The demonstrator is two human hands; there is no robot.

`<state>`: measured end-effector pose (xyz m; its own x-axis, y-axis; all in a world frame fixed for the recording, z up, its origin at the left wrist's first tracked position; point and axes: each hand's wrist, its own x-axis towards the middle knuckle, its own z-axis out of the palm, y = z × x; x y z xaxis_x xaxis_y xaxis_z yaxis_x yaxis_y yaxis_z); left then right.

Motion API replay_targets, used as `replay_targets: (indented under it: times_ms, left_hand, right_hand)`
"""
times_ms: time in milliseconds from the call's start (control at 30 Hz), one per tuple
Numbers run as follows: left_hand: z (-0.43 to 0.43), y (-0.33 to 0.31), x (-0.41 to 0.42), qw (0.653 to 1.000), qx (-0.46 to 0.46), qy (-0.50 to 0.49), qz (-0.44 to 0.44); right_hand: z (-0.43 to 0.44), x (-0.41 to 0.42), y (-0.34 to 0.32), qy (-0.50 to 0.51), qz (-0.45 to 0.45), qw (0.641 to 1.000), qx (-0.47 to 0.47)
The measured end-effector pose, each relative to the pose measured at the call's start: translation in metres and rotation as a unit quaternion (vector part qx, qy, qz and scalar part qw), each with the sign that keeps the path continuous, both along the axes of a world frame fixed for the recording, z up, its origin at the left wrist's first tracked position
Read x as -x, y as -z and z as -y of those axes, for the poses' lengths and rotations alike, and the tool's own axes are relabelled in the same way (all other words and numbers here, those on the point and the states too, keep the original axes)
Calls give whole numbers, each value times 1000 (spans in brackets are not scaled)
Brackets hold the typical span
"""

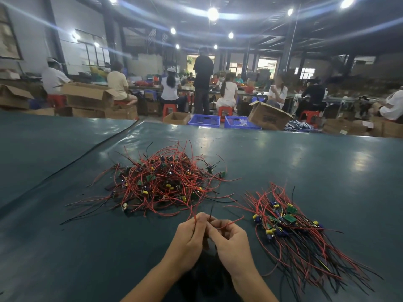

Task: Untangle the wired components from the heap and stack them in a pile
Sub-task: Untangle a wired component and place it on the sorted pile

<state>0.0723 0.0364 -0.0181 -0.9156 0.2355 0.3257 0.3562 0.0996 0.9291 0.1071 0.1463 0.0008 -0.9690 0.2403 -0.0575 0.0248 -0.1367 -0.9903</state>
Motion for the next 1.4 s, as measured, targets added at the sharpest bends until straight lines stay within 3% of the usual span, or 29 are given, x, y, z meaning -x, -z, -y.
replay_targets:
  times_ms: [200,300,400,700,1033,1267,1400]
  left_hand:
    - [1,-2,3,996,-53,-39,59]
    - [2,-3,4,996,-31,-24,76]
    - [4,-5,4,998,-1,13,60]
    - [11,-8,-1,994,-69,20,85]
    - [14,-5,0,994,-64,26,79]
    - [7,-5,0,995,-68,-17,75]
    - [6,-5,0,996,-30,13,89]
  right_hand:
    - [-7,2,-7,54,19,995,82]
    - [-11,2,-10,66,23,992,105]
    - [-6,1,-9,46,28,994,97]
    - [12,-8,-7,24,-32,999,-7]
    - [10,-3,-6,51,32,997,57]
    - [13,-4,-6,17,21,998,55]
    - [12,-5,-5,22,16,998,63]
